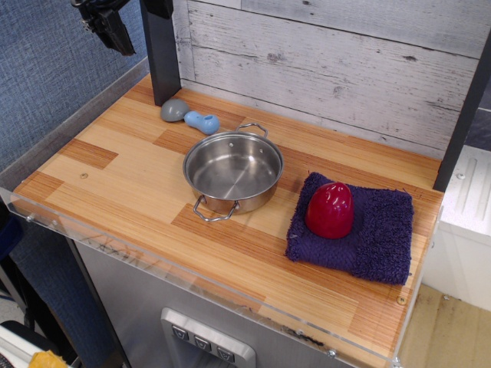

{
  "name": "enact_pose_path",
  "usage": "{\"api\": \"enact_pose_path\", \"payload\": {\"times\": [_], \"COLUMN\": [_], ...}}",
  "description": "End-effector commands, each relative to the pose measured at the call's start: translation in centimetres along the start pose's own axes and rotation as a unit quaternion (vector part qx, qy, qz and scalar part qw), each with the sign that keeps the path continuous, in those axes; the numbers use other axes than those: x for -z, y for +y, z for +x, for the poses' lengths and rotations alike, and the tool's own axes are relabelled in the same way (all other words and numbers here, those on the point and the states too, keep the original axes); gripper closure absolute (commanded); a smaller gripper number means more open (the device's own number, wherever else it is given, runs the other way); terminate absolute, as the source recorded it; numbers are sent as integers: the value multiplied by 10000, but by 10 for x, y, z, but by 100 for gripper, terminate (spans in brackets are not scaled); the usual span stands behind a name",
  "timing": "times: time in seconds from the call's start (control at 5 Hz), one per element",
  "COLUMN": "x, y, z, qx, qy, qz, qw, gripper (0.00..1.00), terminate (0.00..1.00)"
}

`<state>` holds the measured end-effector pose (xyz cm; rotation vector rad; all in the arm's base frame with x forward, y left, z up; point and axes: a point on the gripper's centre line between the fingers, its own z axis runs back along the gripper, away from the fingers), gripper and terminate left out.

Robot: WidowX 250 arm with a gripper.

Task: Move the blue object near silver pot.

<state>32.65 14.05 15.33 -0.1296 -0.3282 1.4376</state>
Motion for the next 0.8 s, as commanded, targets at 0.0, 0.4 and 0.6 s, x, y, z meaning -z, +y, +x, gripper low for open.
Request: {"api": "enact_pose_path", "payload": {"times": [0.0,0.4,0.6], "x": [-18,-18,-18], "y": [5,5,5], "z": [0,0,0], "qx": [-14,-14,-14], "qy": [-144,-144,-144], "qz": [-208,-208,-208], "qw": [9997,9997,9997], "gripper": [0,0,0], "terminate": [0,0,100]}}
